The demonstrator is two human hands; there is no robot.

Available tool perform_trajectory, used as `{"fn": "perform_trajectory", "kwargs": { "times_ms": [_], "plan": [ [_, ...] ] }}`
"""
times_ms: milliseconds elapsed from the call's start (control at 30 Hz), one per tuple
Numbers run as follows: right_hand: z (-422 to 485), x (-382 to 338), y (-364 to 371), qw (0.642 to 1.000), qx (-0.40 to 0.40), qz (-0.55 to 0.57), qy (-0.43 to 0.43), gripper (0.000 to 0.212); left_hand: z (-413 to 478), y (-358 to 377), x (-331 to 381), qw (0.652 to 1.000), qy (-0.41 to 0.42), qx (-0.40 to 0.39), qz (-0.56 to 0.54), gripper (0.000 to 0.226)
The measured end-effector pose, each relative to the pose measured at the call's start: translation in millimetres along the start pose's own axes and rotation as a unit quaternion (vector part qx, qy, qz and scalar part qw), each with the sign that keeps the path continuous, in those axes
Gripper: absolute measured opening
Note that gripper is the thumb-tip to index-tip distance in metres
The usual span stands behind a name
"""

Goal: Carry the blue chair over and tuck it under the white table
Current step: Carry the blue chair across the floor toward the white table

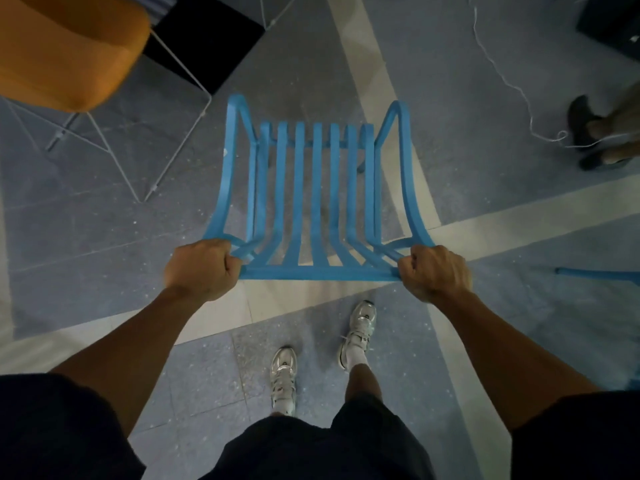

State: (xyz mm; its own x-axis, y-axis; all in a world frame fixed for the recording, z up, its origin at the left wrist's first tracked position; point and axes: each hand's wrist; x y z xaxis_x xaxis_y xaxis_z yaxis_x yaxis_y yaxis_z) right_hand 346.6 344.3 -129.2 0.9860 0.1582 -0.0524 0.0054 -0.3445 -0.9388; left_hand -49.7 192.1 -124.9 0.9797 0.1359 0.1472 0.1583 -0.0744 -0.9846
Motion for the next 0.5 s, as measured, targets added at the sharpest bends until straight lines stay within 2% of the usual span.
{"fn": "perform_trajectory", "kwargs": {
  "times_ms": [333,500],
  "plan": [
    [118.3,66.6,-51.7,0.999,0.007,-0.027,-0.043,0.040,98.8,5.4,76.5,0.998,-0.059,-0.022,0.028,0.028],
    [182.3,101.2,-76.9,0.997,0.016,-0.032,-0.064,0.040,149.7,7.2,117.2,0.997,-0.078,0.004,0.014,0.025]
  ]
}}
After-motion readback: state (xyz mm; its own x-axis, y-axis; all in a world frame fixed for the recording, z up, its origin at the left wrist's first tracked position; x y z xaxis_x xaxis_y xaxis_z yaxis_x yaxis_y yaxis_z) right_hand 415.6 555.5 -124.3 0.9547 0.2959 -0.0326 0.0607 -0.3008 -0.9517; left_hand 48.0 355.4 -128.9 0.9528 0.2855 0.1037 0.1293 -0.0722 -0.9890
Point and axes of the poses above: each hand's wrist, its own z-axis towards the middle knuckle, its own y-axis out of the palm, x = y × z, and after that the axes turned 7 degrees about y, right-handed
